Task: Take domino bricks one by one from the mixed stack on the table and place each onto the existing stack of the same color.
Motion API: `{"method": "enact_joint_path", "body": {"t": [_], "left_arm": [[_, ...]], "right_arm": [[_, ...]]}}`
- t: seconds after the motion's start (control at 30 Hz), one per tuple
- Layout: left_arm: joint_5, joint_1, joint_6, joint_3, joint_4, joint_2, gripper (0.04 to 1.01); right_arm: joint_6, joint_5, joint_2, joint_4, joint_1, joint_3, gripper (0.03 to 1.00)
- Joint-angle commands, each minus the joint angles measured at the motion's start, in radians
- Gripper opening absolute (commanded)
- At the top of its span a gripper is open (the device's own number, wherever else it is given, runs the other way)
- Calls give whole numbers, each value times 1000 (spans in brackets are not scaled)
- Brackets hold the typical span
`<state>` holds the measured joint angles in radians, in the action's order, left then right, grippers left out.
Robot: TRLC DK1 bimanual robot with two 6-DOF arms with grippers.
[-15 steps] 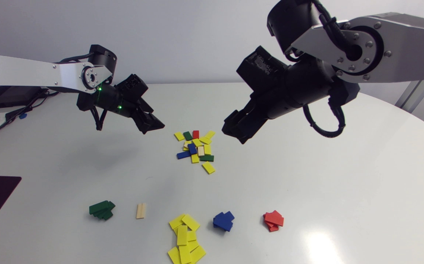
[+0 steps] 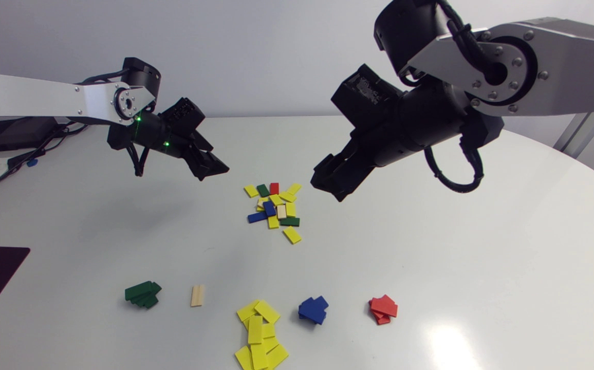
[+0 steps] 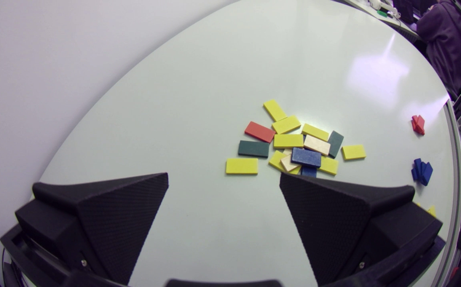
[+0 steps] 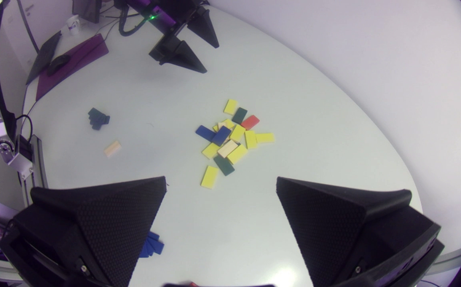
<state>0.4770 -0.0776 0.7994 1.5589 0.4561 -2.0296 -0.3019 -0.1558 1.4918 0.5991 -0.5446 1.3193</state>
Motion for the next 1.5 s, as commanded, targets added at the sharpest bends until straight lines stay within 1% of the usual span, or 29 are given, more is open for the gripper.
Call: {"method": "enact_joint_path", "body": {"t": [0.0,0.1,0.23,0.33,0.5,0.63,1.03,1.33,1.47], "left_arm": [[23,9,18,40,9,-54,997],[40,9,23,69,19,-86,997],[80,9,31,118,49,-126,997],[94,6,38,145,61,-158,997],[120,4,66,204,105,-210,997],[132,4,87,239,130,-247,997],[155,2,104,339,156,-368,997],[160,-16,103,386,173,-432,997],[161,-27,107,385,181,-449,997]], "right_arm": [[17,6,21,-10,-11,-31,969],[18,6,21,-10,-11,-32,969],[18,6,24,-10,-11,-31,970],[20,6,25,-12,-11,-34,969],[20,6,28,-13,-11,-43,970],[20,6,30,-15,-11,-42,970],[20,6,62,-28,-9,-31,970],[20,4,74,-36,-2,-28,970],[20,4,74,-36,-3,-31,969]]}}
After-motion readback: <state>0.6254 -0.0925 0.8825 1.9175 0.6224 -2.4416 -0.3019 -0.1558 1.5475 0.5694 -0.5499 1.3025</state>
